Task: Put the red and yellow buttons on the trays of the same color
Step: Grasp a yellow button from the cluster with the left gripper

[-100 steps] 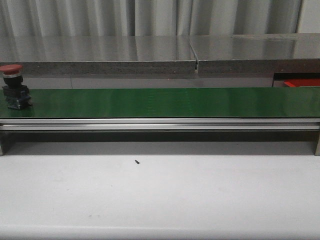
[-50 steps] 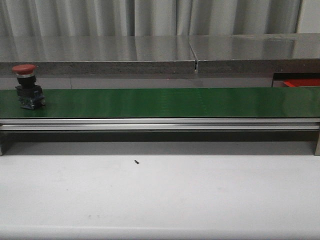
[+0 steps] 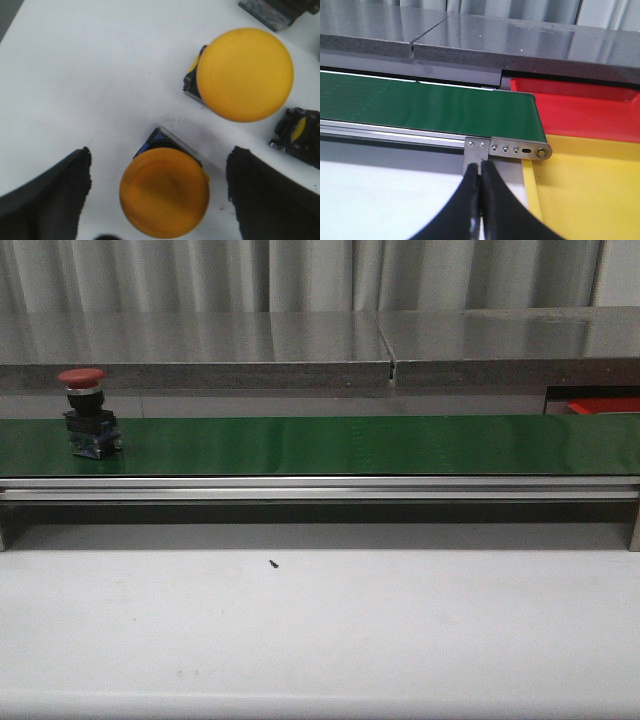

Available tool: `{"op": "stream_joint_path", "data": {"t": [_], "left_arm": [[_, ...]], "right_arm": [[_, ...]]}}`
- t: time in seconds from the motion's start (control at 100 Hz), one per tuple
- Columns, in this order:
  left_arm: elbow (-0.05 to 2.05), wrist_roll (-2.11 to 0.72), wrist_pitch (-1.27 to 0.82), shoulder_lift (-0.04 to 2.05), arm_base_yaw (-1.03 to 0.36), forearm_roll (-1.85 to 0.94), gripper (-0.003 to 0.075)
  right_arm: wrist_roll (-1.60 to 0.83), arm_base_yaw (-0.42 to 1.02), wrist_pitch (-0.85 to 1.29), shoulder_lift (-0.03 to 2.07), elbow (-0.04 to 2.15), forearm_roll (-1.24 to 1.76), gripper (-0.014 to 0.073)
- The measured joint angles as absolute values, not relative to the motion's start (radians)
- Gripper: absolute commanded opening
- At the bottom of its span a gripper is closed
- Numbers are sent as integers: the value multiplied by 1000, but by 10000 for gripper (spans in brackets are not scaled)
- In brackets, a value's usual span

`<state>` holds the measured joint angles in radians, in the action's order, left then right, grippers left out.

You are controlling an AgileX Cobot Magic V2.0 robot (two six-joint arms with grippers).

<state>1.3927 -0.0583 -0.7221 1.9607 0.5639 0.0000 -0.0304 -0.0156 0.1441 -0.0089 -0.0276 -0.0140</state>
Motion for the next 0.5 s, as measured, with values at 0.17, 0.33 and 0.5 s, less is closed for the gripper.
{"op": "stream_joint_path", "data": {"t": [0.17,0.33,0.5], "left_arm": [[1393,-60,-726,1961,564,0,79],[1393,-60,-743,1957,564,0,-19],[1393,-60,-748,1876,564,-60,-19]], "right_arm": [[-30,-16,144,-9,-28,-14,-66],[-30,-16,144,-9,-28,-14,-66],[-30,-16,144,-9,-28,-14,-66]]}}
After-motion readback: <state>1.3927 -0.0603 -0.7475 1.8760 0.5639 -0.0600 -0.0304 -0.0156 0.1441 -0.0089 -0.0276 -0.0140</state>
